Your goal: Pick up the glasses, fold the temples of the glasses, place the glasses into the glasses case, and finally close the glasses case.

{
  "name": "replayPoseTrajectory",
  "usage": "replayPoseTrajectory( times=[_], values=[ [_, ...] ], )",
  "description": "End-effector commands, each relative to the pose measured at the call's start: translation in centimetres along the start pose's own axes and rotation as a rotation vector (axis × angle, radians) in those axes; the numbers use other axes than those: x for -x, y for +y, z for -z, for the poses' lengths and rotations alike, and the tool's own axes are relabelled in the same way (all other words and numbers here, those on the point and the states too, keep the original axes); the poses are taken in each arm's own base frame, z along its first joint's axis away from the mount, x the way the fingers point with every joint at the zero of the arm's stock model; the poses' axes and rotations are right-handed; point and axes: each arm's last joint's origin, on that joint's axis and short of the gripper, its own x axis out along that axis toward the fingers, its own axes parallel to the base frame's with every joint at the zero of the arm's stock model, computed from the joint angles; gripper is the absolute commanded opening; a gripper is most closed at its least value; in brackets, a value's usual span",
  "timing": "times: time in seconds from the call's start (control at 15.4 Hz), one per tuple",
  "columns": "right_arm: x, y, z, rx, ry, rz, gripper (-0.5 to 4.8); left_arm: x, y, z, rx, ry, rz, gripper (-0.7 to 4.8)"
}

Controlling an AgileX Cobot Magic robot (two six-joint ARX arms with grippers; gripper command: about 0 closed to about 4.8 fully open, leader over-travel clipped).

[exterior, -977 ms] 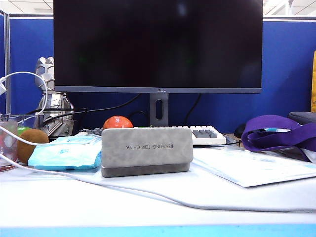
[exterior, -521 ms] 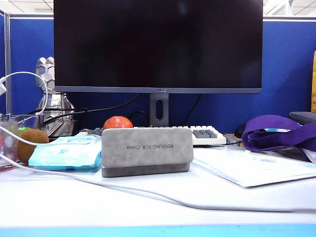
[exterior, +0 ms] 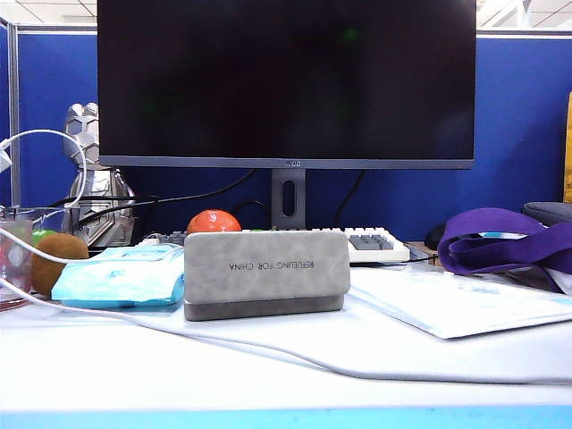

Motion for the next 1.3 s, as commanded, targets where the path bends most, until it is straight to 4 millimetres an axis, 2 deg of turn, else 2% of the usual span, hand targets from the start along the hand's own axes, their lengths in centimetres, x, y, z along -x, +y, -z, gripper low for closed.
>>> replayPoseTrajectory(
  times=[0.07,0.46,0.98,1.3],
  values=[
    [-0.3,0.3,0.2,0.013,0.0,-0.011,-0.01,-0.2,-0.5,-0.7,-0.028,-0.059,0.047,-0.06],
    [-2.0,1.6,2.5,0.058,0.2,-0.148,-0.01,-0.3,-0.1,-0.7,-0.034,-0.062,-0.06,-0.06],
    [-1.9,1.9,2.6,0.112,0.266,-0.202,-0.01,-0.2,0.3,-0.7,-0.034,-0.054,-0.181,-0.06],
    [-1.7,3.2,2.3,0.215,0.255,-0.297,-0.01,-0.2,0.5,-0.5,-0.023,-0.032,-0.237,-0.06]
  ],
)
